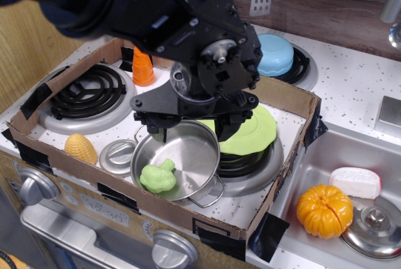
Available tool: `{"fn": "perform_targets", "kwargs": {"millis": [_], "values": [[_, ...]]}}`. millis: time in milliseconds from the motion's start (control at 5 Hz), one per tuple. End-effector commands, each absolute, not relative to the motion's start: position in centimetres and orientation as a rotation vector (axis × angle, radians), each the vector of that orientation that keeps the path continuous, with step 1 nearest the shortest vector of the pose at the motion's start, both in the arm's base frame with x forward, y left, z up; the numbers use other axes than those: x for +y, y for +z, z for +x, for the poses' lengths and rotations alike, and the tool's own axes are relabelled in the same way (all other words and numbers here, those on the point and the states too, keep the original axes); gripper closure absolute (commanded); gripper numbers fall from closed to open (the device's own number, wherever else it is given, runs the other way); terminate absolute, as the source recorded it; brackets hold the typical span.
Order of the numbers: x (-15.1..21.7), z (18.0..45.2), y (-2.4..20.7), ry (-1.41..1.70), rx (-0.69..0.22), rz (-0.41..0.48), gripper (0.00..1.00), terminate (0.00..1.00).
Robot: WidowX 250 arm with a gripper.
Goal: Put broccoli in pot
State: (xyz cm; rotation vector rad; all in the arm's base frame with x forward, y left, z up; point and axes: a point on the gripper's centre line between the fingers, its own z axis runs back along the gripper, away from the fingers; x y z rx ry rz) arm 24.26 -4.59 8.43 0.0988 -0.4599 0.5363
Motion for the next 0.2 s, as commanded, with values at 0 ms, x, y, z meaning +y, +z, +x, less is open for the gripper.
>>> {"fn": "perform_targets", "kwargs": {"millis": [0], "values": [[-5.19,25.04,9.31,0.544,-0.488,0.078,0.00,1.00]]}}
